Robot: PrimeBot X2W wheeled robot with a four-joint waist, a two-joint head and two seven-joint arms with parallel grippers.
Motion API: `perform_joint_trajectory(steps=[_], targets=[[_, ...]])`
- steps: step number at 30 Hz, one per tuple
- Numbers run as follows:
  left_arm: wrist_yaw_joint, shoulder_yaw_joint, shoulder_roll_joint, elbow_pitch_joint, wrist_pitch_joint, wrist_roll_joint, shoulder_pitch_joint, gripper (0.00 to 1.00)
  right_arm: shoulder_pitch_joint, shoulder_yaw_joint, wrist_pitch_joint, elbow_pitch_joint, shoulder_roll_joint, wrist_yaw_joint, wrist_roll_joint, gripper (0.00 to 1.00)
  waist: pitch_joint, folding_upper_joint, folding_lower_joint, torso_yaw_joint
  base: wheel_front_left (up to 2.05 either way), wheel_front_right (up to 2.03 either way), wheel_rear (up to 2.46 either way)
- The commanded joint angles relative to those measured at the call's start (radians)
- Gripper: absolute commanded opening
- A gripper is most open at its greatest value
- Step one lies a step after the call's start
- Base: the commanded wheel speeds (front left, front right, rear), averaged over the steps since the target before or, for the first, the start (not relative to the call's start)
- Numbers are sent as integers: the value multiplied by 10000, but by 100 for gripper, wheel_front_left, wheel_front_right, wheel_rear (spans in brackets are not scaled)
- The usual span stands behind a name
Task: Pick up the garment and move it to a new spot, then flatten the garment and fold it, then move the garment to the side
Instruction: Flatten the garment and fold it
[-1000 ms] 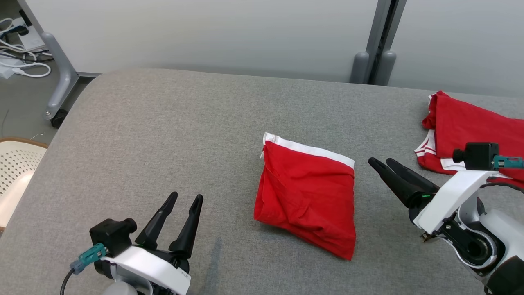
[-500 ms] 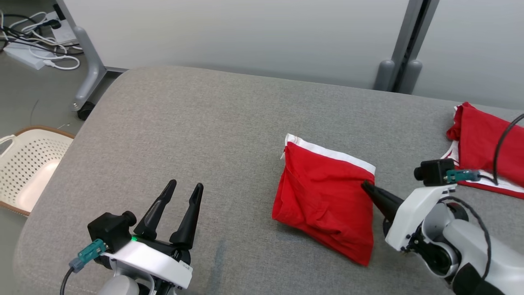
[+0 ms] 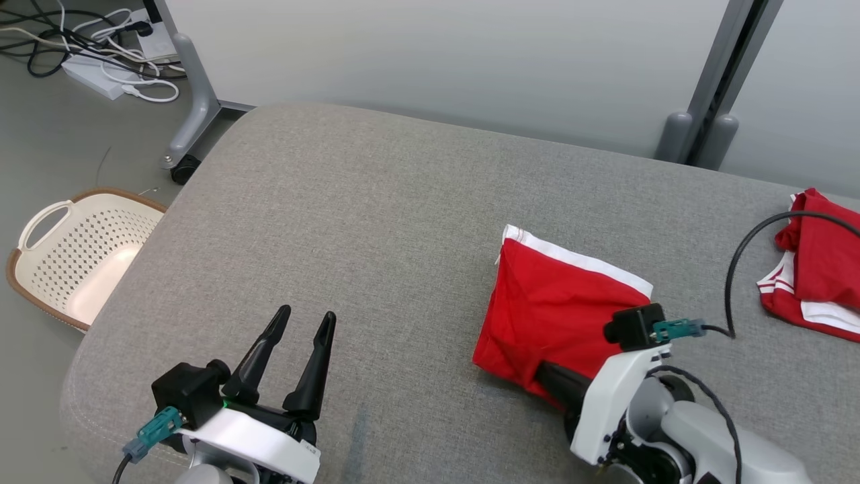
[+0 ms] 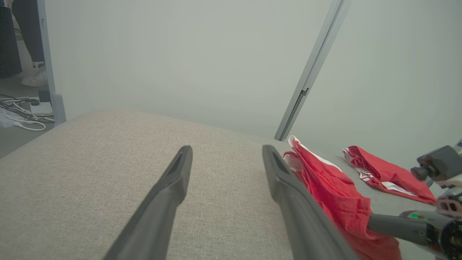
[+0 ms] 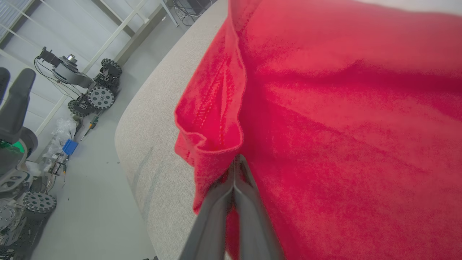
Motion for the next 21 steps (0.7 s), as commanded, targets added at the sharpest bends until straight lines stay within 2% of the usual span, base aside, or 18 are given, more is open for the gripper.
perform_joint_trajectory(steps=[1,12,21], targets=[[-48,77,-21,6,-49,66,38,100,123,105,-5,-129,-23,6,62,0,-21,0,0,39,0,0,0],[-142,272,-133,93,-49,277,205,100,-47,1338,-208,-1138,605,6,-20,0,-129,0,0,-32,0,0,0],[-179,534,-132,13,-49,412,340,100,-305,962,-900,-1958,-231,6,182,0,-240,0,0,-597,0,0,0]])
